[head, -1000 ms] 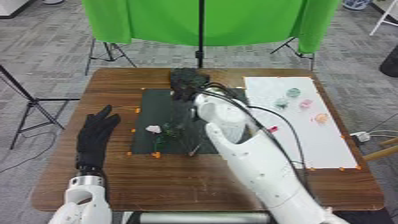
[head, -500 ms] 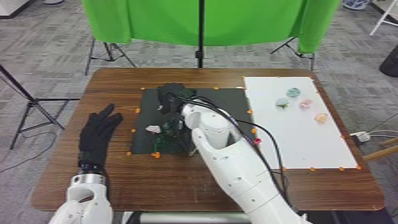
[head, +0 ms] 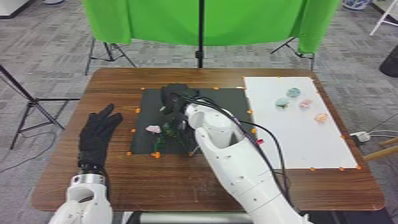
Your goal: Arrange flowers
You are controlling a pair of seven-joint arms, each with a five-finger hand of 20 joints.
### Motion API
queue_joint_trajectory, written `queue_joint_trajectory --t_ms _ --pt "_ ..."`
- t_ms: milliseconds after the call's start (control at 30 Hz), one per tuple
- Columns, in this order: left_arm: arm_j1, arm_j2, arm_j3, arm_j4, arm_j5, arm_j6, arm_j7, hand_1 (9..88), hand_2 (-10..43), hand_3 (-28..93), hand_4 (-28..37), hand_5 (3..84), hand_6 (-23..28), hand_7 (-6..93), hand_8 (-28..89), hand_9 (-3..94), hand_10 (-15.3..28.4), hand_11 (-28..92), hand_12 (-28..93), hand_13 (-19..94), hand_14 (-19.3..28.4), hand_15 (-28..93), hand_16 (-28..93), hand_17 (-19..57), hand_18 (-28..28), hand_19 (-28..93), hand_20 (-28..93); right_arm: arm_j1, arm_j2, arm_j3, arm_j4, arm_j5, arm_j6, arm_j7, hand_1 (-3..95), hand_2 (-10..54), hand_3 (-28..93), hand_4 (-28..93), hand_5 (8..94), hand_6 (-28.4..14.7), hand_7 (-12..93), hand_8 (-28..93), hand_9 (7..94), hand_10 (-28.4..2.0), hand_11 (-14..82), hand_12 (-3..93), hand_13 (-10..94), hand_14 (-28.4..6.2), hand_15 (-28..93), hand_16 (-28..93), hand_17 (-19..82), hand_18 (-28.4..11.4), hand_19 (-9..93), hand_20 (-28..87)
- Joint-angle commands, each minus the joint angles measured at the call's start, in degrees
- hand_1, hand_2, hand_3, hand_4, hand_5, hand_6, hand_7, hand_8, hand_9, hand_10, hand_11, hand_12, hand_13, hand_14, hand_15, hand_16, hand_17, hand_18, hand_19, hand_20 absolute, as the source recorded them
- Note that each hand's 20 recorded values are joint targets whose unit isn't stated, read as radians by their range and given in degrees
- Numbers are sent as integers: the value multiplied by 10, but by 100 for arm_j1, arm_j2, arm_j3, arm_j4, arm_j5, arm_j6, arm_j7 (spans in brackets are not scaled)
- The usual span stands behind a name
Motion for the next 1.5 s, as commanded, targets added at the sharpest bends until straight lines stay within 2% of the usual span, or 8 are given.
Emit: queue_joint_trajectory --t_ms 33,333,500,600,767,867,1033,1500 --pt "54 -42 -4 67 13 -55 -42 160 51 651 -283 465 34 95 -57 456 137 173 138 364 151 105 17 76 99 31 191 -73 8 22 -11 -1926 -168 -59 509 -95 561 -166 701 -1 181 54 835 -103 189 291 912 -3 589 351 635 -103 932 594" --pt "120 -84 -38 39 10 -29 -28 164 47 654 -283 464 34 95 -57 454 136 173 140 363 151 105 17 76 99 31 191 42 415 -344 -350 -1362 -80 393 463 -95 606 -171 676 0 174 -33 812 -105 215 245 908 -4 586 351 633 -103 932 583" --pt "155 -114 -69 22 9 -15 -19 164 47 655 -283 464 32 96 -57 454 136 172 140 363 151 105 17 75 99 30 191 287 1698 -717 -1625 557 279 1442 443 -95 614 -170 656 3 175 -89 801 -109 222 231 904 -4 571 353 622 -107 932 574" --pt "260 -115 -128 -29 -9 -1 -6 164 46 655 -283 464 34 95 -57 455 136 173 140 364 151 105 17 76 100 30 191 230 2602 -493 -2406 1199 436 1972 426 -95 607 -158 638 6 164 -83 783 -124 215 233 868 -25 573 354 591 -122 932 561" --pt "295 -95 -187 -57 6 44 -60 166 46 652 -283 465 34 95 -57 455 136 173 140 364 150 105 17 75 100 30 191 -208 3604 635 -2971 1738 -82 2632 374 -95 606 -134 607 4 135 -77 748 -143 183 224 840 -45 570 346 566 -134 932 537" --pt "349 -128 -197 -77 16 49 -59 166 46 653 -283 464 34 95 -57 455 136 173 140 364 150 106 17 76 99 30 191 -455 3868 1219 -2849 1754 -572 3015 341 -95 592 -124 548 -19 101 -65 727 -154 170 225 838 -52 588 348 572 -136 932 548" --pt "359 -150 -151 -82 49 -10 -75 167 46 653 -283 465 34 96 -57 454 136 173 140 364 151 105 17 76 99 30 191 -1057 3976 2079 -2555 1553 -926 3233 302 -95 578 -112 526 -35 79 -55 708 -171 158 225 833 -58 600 347 578 -134 932 558" --pt "309 -130 -137 -69 60 -29 -84 167 47 653 -283 465 34 94 -57 454 136 173 140 363 150 105 17 76 99 30 192 -1735 3635 2742 -1858 1532 -369 3233 287 -95 577 -107 552 -9 98 -59 728 -162 180 235 840 -56 631 337 595 -132 932 579"
